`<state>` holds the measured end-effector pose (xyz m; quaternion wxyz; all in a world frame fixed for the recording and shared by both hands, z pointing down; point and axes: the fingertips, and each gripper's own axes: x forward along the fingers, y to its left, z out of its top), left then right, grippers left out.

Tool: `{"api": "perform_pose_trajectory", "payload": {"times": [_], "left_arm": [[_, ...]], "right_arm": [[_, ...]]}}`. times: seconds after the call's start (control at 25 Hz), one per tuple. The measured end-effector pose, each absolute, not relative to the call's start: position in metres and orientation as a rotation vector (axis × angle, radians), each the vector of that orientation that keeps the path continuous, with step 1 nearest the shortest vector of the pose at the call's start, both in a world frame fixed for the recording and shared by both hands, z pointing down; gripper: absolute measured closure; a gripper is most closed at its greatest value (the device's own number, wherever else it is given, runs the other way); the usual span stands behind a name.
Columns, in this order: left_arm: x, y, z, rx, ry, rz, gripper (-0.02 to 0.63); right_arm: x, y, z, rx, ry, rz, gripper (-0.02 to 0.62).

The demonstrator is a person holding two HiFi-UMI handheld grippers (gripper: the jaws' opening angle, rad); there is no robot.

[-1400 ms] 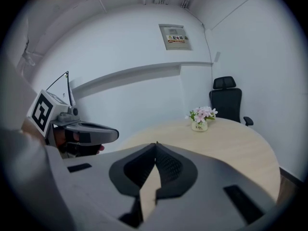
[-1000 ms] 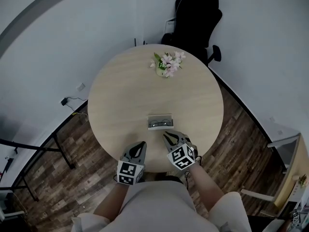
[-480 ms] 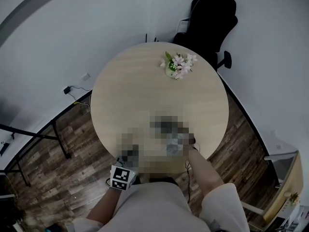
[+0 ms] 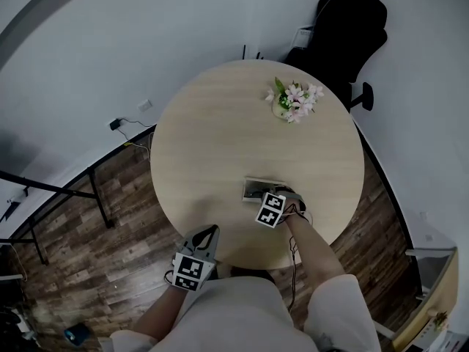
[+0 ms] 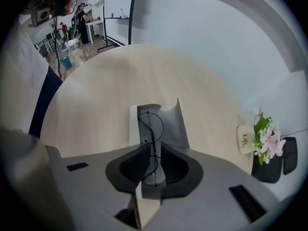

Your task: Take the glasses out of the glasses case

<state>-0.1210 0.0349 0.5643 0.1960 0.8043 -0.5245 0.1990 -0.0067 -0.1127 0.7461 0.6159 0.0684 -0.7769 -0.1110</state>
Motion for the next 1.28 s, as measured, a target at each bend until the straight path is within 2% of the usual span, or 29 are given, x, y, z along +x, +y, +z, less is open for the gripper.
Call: {"api": "perform_pose_trajectory", "payload": {"times": [0.6, 1.28], "left_arm": [[-0.119, 0.033, 0.577, 2.285, -1.428, 0.63, 0.598], [-0.102, 0.032, 0.576, 2.336, -1.371, 0.66, 0.598]], "right_arm": [[-0.01, -0.115, 0.76, 0.075, -1.712, -0.31, 0.574], [-0.004, -0.113, 0.715, 0.384, -1.736, -0.629, 0.578]]}}
